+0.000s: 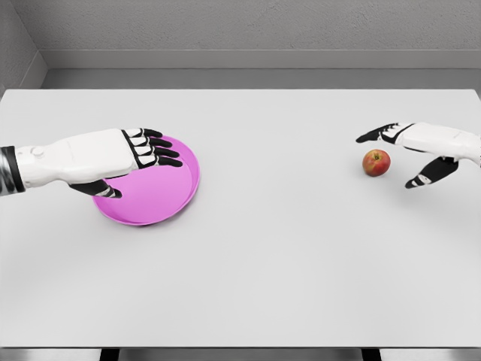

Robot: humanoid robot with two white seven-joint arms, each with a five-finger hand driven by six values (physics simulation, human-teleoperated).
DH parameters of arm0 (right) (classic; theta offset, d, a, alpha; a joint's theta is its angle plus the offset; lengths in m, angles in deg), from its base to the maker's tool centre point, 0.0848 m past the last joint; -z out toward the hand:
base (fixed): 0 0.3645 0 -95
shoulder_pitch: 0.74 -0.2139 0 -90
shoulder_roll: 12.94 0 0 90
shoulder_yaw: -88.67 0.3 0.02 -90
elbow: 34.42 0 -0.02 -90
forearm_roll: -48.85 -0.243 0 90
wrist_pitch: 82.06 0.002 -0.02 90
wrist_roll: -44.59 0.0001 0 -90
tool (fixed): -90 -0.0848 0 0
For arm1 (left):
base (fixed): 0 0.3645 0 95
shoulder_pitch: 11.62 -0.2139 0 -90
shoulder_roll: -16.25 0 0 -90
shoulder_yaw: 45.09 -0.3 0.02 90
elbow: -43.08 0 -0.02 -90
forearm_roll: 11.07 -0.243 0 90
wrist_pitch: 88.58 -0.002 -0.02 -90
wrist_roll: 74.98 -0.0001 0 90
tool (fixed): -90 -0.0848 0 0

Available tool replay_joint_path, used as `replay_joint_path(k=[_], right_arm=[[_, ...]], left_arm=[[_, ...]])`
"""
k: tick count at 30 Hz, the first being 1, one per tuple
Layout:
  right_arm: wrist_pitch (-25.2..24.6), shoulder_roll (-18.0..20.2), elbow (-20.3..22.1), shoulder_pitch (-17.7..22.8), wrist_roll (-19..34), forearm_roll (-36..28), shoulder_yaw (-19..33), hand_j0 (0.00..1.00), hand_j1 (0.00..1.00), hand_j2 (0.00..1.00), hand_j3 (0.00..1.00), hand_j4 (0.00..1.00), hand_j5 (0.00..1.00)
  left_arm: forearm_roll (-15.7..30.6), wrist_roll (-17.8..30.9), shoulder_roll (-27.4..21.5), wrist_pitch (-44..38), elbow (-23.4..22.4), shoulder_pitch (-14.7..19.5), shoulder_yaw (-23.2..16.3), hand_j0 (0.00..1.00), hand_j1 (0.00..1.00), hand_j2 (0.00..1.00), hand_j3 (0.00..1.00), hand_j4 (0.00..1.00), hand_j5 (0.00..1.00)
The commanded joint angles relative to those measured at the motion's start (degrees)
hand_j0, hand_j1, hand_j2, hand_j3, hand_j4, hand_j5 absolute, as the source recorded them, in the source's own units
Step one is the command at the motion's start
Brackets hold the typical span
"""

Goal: Put the apple on the plate with both arms

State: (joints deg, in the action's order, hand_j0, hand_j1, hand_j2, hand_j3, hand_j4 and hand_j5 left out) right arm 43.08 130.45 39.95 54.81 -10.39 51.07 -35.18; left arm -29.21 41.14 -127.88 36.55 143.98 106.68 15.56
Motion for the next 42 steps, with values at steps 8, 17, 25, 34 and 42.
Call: replay_joint_path(k=[8, 17, 25, 34, 42], right_arm=[[-0.1, -5.1, -5.9, -1.8, 0.0, 2.0, -0.8, 1.0, 1.0, 1.0, 1.0, 1.0, 1.0], [-0.1, -8.2, -13.2, -4.7, 0.0, 3.8, -3.9, 1.0, 1.0, 1.0, 1.0, 1.0, 1.0], [-0.1, -10.2, -17.4, -6.0, 0.0, 5.9, -3.9, 1.0, 1.0, 1.0, 1.0, 1.0, 1.0], [-0.1, -11.2, -19.6, -6.3, 0.0, 6.7, -3.9, 1.0, 1.0, 1.0, 1.0, 1.0, 1.0], [-0.1, -12.8, -20.8, -7.2, 0.0, 6.8, -3.9, 1.0, 1.0, 1.0, 1.0, 1.0, 1.0]], left_arm=[[0.4, 0.0, 0.2, -0.1, 0.0, 0.0, 0.1, 1.0, 1.0, 1.0, 1.0, 1.0, 1.0], [0.4, 0.1, 0.2, -0.1, 0.0, 0.0, 0.1, 1.0, 1.0, 1.0, 1.0, 1.0, 1.0], [0.3, 0.1, 0.2, -0.1, -0.1, 0.3, -0.2, 1.0, 1.0, 1.0, 1.0, 1.0, 1.0], [0.2, 0.1, 0.2, -0.1, -0.1, 0.4, -0.2, 1.0, 1.0, 1.0, 1.0, 1.0, 1.0], [0.2, 0.1, 0.2, -0.1, -0.1, 0.4, -0.1, 1.0, 1.0, 1.0, 1.0, 1.0, 1.0]])
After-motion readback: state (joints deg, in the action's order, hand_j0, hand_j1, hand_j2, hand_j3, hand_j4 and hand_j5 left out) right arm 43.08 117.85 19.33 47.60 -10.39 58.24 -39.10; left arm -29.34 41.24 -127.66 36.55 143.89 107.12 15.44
